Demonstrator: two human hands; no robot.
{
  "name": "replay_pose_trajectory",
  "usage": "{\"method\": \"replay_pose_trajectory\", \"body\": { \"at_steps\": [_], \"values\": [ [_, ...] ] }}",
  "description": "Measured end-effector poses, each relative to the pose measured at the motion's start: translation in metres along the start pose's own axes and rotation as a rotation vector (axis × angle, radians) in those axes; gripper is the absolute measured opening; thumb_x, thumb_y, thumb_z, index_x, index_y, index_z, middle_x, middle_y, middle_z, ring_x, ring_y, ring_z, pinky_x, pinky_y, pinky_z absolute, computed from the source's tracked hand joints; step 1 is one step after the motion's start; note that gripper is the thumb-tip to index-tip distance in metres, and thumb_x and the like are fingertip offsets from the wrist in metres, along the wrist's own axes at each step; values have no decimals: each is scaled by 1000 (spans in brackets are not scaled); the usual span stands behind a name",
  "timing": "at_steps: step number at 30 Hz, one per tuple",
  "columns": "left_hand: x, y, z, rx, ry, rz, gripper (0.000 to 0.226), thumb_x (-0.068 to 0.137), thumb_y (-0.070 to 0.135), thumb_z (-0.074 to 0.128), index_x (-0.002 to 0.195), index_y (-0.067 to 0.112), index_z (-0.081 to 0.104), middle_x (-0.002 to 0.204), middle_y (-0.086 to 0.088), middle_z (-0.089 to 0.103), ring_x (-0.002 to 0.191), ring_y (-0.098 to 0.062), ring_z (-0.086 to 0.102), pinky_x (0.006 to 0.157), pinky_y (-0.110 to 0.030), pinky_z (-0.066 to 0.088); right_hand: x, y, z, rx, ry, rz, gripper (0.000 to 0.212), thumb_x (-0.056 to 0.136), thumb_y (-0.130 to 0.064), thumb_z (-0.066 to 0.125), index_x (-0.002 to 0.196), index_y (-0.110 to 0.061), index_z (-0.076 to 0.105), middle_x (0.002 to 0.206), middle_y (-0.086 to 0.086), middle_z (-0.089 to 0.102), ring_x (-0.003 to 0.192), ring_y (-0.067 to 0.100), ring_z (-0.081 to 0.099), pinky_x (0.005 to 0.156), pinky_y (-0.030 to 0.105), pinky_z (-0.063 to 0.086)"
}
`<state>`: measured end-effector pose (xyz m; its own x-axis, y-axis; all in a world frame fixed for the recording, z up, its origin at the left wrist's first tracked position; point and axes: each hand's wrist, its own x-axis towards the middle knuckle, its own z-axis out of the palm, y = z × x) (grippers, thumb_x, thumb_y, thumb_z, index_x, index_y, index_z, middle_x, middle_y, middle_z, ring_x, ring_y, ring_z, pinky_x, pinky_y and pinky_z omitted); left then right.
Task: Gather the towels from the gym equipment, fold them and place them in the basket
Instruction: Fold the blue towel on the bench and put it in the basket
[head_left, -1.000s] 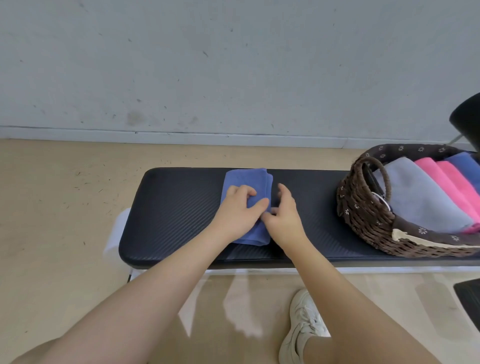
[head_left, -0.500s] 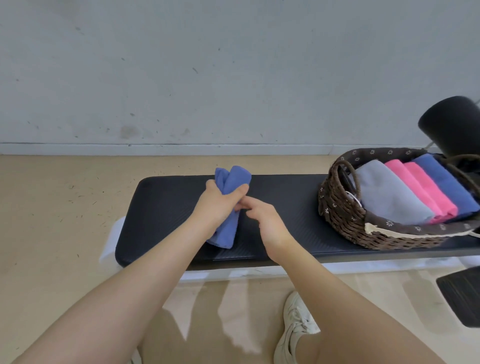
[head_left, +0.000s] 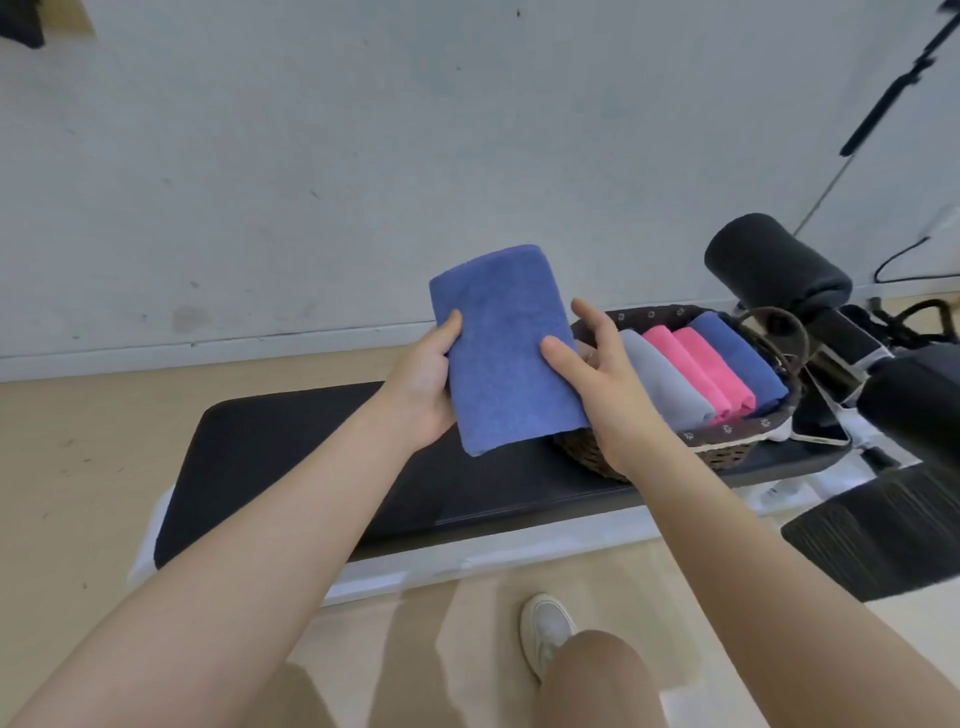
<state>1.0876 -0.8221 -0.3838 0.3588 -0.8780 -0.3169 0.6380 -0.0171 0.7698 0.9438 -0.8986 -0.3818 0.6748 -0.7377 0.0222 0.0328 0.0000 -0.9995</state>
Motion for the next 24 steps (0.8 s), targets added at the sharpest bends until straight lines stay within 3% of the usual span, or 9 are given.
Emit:
{"method": "replay_pose_trajectory", "body": {
  "at_steps": [2,4,7,11,14,16,20,22,24],
  "values": [
    [14,-7,24,3,-44,-7,44,97,39,38,127,10,53,122,-10,63,110,-23,62,86,-35,51,2,-7,-25,-64,-26,59,44,86,-30,63,126,-21,46,113,-3,65,99,10,66,73,19,53],
    [31,-13,48,21,-64,3,41,98,34,38,127,9,52,121,-10,63,107,-24,62,82,-36,52,4,-11,-48,-172,-38,87,35,84,-27,65,116,-24,50,109,-6,65,91,1,66,67,13,52],
    [62,-15,77,94,-49,80,22,96,13,38,112,10,54,99,-7,64,88,-20,62,72,-33,51,13,-14,-82,-255,-34,121,29,83,-21,69,101,-30,49,94,-15,61,74,-8,63,53,6,47],
    [109,-5,99,337,-190,68,13,84,7,50,94,13,56,83,0,59,75,-13,57,61,-23,49,33,-7,-124,-305,36,211,36,79,-20,73,101,-32,47,99,-12,57,90,5,57,66,19,46],
    [143,-7,105,622,-171,3,17,88,11,57,105,11,57,90,-2,60,80,-13,57,65,-21,47,51,8,-140,-492,2,257,42,79,-18,72,110,-27,45,100,-10,54,88,6,52,63,18,41],
    [158,-9,107,885,-149,27,13,85,6,59,96,13,62,91,-4,63,83,-15,59,74,-25,48,61,17,-144,-638,-38,294,53,79,-20,72,123,-20,42,102,-5,51,89,12,48,61,18,38],
    [175,-8,102,1385,-340,-88,30,80,3,59,105,21,57,99,-6,65,89,-20,59,90,-37,49,77,25,-142,-1058,-139,372,35,84,-27,63,111,-13,44,88,-2,46,92,19,48,75,26,39],
    [186,-11,104,1638,-367,-58,33,79,6,60,111,12,54,106,-11,63,89,-23,55,84,-41,48,84,34,-135,-1274,-175,390,19,92,-27,51,103,-12,49,80,0,43,101,21,52,86,31,39],
    [194,-19,112,1922,-407,46,31,80,8,57,111,5,55,103,-12,61,86,-22,50,74,-35,41,86,48,-128,-1400,-142,421,24,91,-29,48,112,-17,49,82,-2,49,109,24,55,91,37,43]
  ]
}}
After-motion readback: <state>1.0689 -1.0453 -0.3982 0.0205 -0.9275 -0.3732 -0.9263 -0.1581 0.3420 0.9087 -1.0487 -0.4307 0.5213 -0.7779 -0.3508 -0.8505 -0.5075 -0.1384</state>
